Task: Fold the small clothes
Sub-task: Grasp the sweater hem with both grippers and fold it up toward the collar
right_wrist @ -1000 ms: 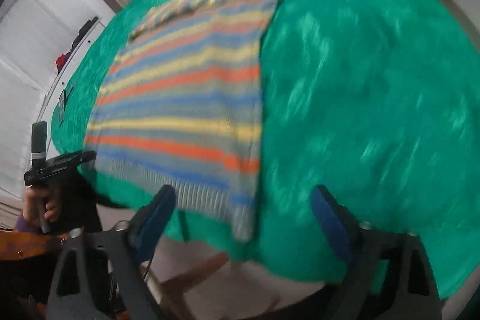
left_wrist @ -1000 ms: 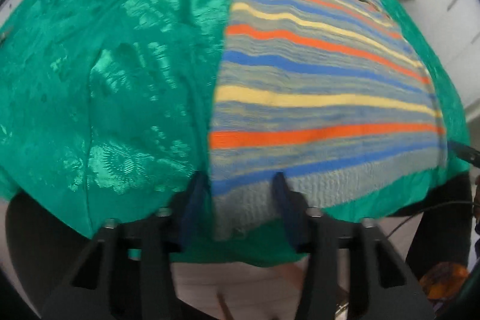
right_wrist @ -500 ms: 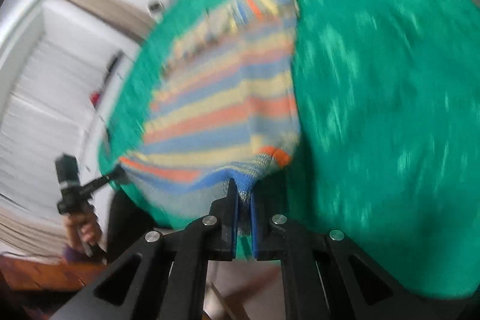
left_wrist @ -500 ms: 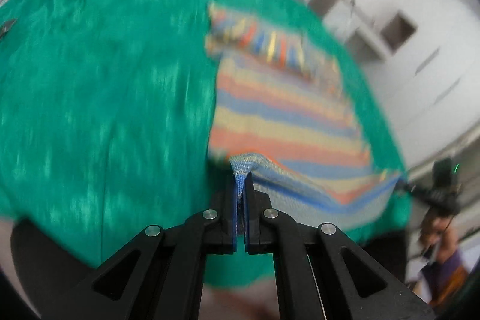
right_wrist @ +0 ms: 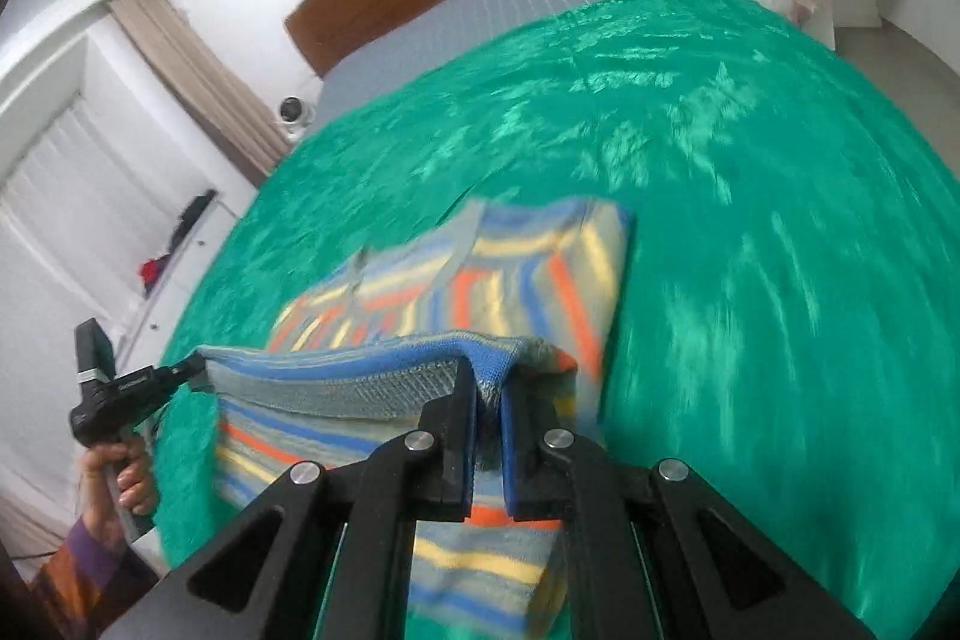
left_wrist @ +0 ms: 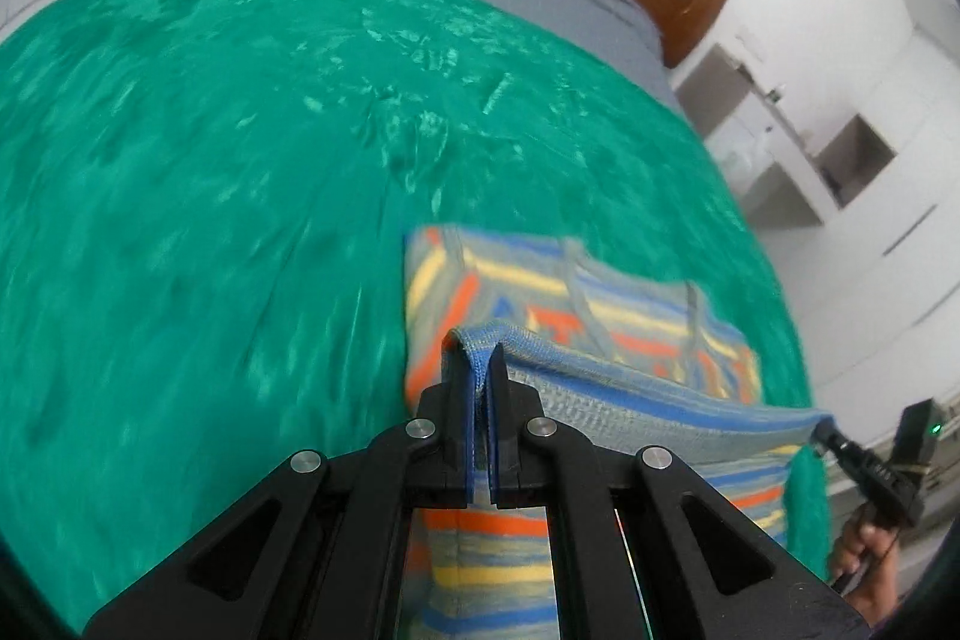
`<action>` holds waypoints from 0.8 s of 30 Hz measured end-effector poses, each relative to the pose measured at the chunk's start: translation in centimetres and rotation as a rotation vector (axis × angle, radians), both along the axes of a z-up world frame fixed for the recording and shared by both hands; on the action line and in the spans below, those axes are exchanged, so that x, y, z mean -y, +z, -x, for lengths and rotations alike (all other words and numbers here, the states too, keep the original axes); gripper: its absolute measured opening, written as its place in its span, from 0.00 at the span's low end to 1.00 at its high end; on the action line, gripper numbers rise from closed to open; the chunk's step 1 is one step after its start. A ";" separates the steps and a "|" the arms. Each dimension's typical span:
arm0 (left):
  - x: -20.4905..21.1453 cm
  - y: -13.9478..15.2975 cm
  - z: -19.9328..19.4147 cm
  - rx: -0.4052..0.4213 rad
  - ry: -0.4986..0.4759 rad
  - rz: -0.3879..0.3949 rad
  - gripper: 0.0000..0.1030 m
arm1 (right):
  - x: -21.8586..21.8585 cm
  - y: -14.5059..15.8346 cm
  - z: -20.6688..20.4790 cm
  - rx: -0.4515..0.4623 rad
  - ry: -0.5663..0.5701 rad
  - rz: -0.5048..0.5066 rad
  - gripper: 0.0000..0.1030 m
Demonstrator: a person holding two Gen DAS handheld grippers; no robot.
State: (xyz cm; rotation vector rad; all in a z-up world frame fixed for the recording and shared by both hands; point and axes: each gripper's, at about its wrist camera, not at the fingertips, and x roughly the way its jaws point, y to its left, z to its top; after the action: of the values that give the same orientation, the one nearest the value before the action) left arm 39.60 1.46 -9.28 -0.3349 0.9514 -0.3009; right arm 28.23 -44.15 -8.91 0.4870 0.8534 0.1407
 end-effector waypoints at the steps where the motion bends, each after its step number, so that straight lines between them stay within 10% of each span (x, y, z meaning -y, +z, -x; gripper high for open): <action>1: 0.7 -0.4 -2.0 -0.005 0.000 -0.018 0.01 | 0.4 -0.5 -1.8 -0.010 -0.012 0.010 0.06; 4: 1.9 -1.8 -5.7 -0.014 0.039 -0.054 0.04 | 1.5 -2.3 -6.5 -0.003 -0.039 -0.012 0.07; 9: -0.3 -3.3 -7.5 -0.045 0.161 -0.078 0.64 | 3.3 -3.4 -8.4 0.049 -0.153 -0.032 0.46; 24: -0.7 -4.1 10.0 0.027 -0.199 -0.086 0.64 | -1.8 -5.6 5.9 -0.094 0.195 0.123 0.48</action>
State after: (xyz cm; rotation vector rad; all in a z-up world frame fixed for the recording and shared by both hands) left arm 29.64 2.11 -13.36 -0.1570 0.9695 -0.4440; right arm 22.29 -42.34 -14.48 0.2968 0.9955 0.2440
